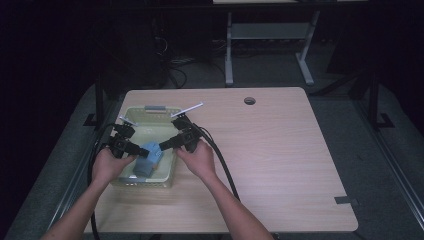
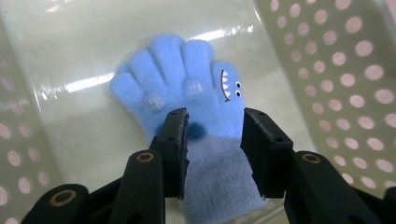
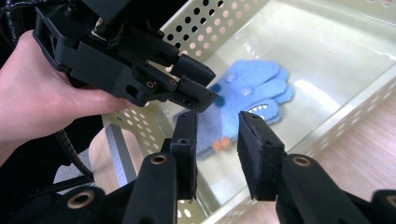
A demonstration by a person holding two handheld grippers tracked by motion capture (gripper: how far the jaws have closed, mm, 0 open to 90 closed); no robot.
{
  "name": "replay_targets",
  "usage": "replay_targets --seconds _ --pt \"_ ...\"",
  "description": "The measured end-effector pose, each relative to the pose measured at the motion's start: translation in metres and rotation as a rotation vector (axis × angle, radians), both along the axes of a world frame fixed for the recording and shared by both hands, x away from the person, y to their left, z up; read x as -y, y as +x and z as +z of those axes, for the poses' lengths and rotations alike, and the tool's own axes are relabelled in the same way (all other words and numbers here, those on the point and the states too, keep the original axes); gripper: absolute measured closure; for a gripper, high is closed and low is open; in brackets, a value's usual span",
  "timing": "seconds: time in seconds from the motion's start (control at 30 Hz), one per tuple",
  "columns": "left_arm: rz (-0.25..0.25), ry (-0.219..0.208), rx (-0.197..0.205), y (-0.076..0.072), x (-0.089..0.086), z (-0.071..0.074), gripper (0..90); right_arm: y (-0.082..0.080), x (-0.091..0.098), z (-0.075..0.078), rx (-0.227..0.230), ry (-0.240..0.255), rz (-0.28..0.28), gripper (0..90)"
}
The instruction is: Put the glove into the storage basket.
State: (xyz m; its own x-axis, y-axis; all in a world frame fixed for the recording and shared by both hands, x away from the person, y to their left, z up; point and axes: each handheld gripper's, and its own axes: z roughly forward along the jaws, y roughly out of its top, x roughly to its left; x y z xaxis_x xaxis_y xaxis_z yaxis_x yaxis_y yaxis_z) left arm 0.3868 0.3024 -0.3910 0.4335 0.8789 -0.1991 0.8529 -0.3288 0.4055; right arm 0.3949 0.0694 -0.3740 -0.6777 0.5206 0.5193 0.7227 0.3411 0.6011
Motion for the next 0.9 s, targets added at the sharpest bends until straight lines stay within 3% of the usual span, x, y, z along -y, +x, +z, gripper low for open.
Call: replay_targets --seconds 0.2,0.43,0.53,0.7,0.77,0.9 --pt "0.000 -0.007 0.006 -0.001 -0.004 0.001 59.2 0.000 0.000 -0.001 0.012 -0.003 0.013 66.4" --pt "0.015 -0.022 0.016 -0.003 -0.007 0.003 57.9 0.000 0.002 0.000 -0.006 0.000 0.016 61.2" --pt "0.032 -0.057 0.030 -0.004 -0.009 0.008 57.9 0.000 0.005 0.001 -0.008 0.009 0.017 58.5" --pt "0.022 -0.075 0.060 -0.006 -0.010 0.016 54.9 0.001 0.010 0.004 0.003 0.008 0.015 55.5" --pt "0.014 -0.114 0.056 -0.006 -0.009 0.017 53.7 0.001 0.012 0.004 0.004 0.009 0.013 55.1" --pt "0.008 -0.137 0.075 -0.008 -0.007 0.021 51.0 0.001 0.019 0.007 0.008 0.012 0.007 54.0"
